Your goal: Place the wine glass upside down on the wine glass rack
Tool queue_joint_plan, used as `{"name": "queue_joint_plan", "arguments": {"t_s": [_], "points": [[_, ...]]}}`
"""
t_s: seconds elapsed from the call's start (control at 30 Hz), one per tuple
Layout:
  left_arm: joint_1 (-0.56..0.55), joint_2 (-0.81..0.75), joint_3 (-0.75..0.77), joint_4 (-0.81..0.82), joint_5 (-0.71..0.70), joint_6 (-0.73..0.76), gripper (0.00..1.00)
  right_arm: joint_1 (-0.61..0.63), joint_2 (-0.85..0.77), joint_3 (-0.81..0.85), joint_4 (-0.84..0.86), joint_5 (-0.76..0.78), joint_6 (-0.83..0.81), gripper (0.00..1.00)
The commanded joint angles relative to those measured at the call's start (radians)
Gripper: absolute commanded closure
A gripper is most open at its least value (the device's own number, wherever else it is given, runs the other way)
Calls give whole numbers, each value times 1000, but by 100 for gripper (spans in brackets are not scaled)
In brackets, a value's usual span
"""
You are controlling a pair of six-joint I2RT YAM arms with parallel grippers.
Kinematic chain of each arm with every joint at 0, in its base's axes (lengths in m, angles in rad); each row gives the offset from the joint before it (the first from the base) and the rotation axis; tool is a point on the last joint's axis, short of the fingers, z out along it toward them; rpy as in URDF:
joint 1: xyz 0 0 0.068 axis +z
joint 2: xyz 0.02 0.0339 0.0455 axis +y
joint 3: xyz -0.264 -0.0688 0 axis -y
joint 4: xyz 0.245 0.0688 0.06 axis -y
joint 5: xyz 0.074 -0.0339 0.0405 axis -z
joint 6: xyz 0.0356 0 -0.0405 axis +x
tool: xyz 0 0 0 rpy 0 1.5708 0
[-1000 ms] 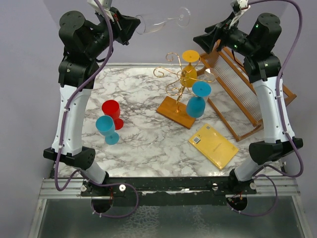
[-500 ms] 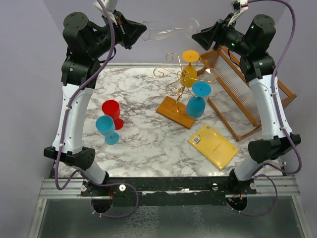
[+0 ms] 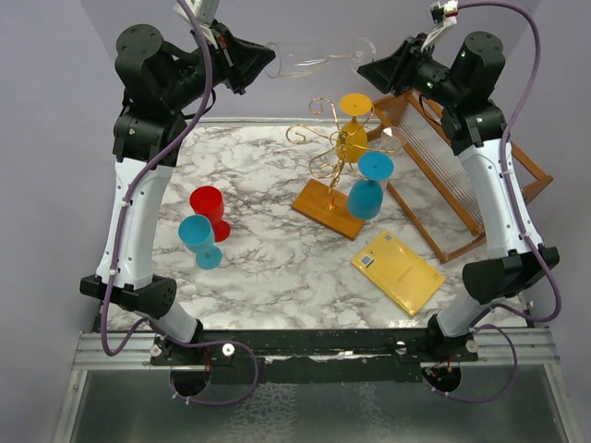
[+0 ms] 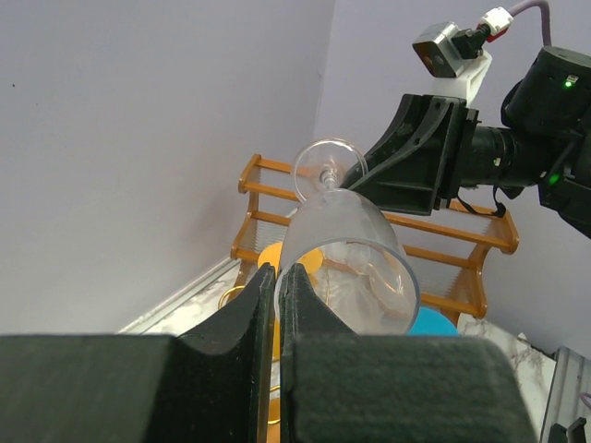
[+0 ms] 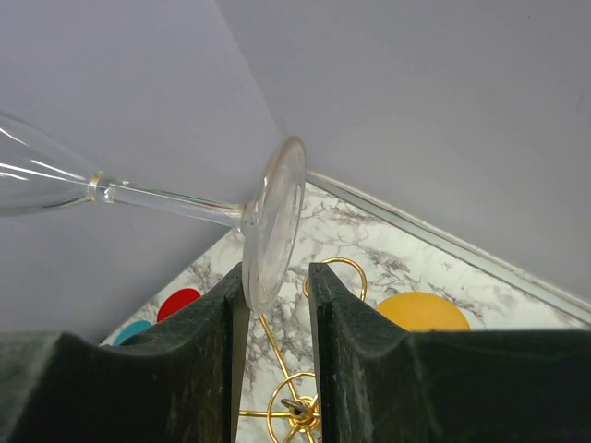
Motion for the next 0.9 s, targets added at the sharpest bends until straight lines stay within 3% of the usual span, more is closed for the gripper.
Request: {"name": "queue_joint_plan", "arguments": {"t_s": [0.0, 0.13, 0.5, 0.87], "points": [[-2, -42, -4, 60, 31, -18, 100, 5, -16, 1, 39, 11, 20, 71], [-2, -43, -5, 63, 29, -25, 100, 6, -21, 3, 43, 7, 17, 75], [-2, -60, -31, 55, 17, -28, 99, 6, -45, 1, 29, 60, -45, 99], [1, -105, -33, -32, -53, 54, 44, 3, -80, -25, 8, 183, -215, 99]]}}
